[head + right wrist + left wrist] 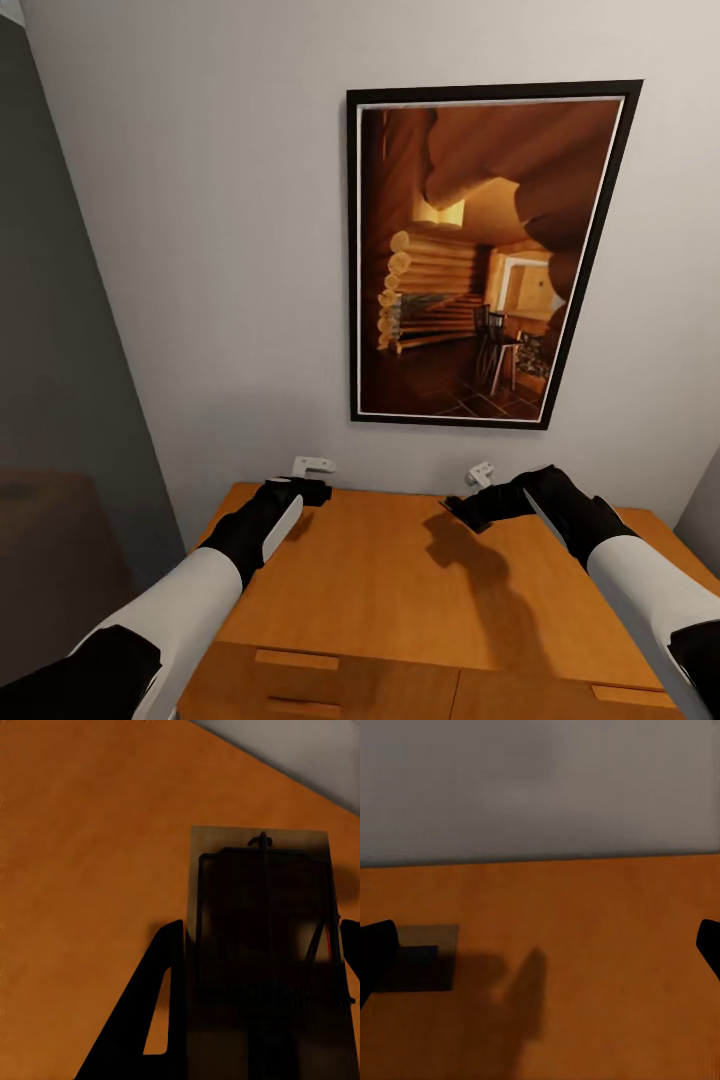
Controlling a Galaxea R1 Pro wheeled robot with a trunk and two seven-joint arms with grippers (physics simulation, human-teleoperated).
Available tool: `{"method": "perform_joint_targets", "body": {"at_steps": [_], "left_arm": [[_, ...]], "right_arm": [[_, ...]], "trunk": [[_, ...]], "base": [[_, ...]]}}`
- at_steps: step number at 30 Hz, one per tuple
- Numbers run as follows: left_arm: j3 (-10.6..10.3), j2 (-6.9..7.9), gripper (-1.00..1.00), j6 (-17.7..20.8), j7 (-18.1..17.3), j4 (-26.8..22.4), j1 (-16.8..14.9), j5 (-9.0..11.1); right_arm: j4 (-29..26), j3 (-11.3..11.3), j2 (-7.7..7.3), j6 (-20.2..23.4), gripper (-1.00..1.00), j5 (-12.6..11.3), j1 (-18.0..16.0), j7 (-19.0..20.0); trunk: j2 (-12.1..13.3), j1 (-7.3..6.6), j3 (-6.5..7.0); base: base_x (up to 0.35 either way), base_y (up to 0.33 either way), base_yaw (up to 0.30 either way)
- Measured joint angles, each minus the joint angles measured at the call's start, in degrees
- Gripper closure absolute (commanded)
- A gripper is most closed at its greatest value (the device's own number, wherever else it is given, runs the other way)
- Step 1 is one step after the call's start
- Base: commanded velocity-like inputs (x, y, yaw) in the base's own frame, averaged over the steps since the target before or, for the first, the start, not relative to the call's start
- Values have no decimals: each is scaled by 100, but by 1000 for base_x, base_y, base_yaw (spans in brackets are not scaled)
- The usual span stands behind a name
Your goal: Take the four mousetraps from the cabinet in the bathroom and place them on the bathroom floor. Make sure all four end up on the same floor surface, and ensure that at least two of them are either under or directly next to the same bathroom sink.
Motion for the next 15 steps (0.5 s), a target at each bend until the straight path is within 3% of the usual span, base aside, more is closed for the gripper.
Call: {"method": "perform_joint_targets", "body": {"at_steps": [5, 10, 15], "left_arm": [[0, -3, -100, 0, 0, 0, 0, 0], [-4, 2, -100, 1, -23, 1, 0, 2], [0, 2, -100, 0, -19, 0, 0, 2]], "right_arm": [[0, 0, 0, -10, 100, -6, 0, -34], [0, 8, -1, -6, 100, 9, 1, -20], [0, 9, 0, -2, 100, 13, 0, 1]], "trunk": [[0, 0, 0], [-1, -1, 0], [0, 0, 0]], "base": [[10, 10, 0], [139, 198, 0], [34, 54, 0]]}}
